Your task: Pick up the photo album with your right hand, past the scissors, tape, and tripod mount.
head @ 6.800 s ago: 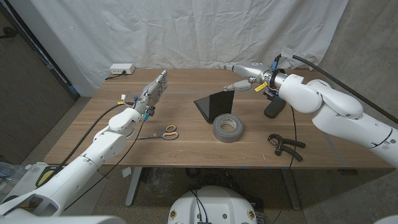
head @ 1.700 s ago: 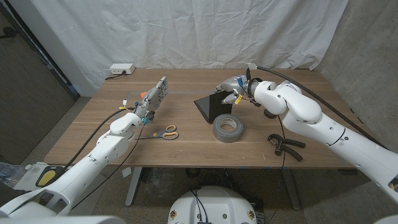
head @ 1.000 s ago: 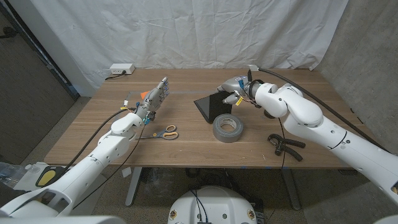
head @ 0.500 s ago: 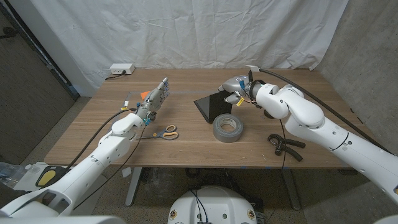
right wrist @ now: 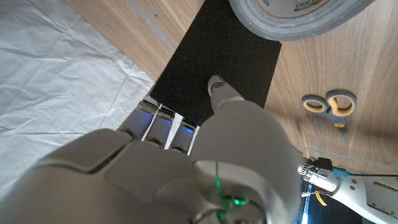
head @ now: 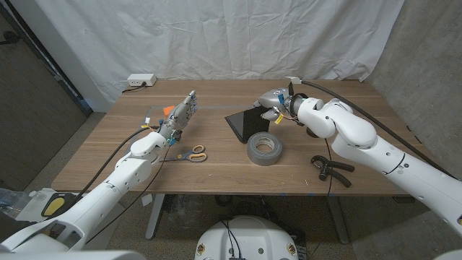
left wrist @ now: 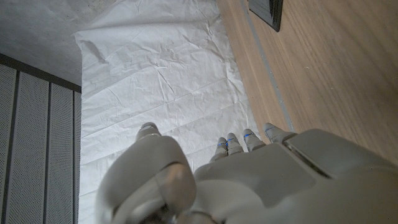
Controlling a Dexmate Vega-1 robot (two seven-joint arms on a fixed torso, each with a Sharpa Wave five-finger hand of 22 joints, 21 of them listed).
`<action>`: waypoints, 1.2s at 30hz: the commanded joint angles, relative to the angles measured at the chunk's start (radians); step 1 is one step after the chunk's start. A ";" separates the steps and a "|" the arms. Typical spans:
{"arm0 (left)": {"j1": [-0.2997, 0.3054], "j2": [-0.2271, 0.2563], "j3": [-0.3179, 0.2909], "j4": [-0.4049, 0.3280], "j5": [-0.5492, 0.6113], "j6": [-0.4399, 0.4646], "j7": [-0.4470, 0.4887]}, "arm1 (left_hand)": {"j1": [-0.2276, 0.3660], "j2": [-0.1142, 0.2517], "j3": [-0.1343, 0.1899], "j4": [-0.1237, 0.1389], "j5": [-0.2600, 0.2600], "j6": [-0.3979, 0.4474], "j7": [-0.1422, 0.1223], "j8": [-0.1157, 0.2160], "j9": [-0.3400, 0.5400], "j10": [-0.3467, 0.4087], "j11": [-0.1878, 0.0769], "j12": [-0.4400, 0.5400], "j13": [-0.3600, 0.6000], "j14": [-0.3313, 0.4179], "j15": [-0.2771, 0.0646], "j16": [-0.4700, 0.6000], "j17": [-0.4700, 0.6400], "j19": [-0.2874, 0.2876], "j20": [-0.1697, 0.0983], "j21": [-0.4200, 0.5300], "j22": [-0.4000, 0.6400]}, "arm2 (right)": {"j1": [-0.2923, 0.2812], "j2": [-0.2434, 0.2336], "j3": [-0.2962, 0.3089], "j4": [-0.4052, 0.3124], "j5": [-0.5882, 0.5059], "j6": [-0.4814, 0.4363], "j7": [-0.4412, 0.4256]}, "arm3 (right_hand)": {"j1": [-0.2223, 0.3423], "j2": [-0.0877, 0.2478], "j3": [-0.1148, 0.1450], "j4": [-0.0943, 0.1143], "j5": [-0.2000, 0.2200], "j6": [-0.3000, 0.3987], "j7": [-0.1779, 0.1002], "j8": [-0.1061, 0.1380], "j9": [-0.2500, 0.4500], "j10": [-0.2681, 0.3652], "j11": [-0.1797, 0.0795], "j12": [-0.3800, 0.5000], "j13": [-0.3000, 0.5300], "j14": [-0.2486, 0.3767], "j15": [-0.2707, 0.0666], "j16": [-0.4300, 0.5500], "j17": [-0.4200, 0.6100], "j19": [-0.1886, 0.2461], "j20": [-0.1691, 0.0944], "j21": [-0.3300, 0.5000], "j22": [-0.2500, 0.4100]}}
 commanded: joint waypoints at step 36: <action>0.026 0.039 -0.021 -0.058 0.004 0.019 0.029 | 0.016 0.003 -0.012 0.000 -0.002 0.002 -0.002 -0.003 0.006 -0.004 0.004 0.001 0.003 -0.004 0.002 0.002 0.004 -0.011 -0.072 0.001 0.005 | -0.016 0.010 0.011 0.010 -0.017 0.028 -0.097 | 0.104 0.030 -0.159 0.030 -0.013 0.252 -0.016 0.025 -0.023 0.271 -0.017 -0.028 -0.017 0.250 -0.180 0.047 0.132 0.060 -0.147 0.298 0.139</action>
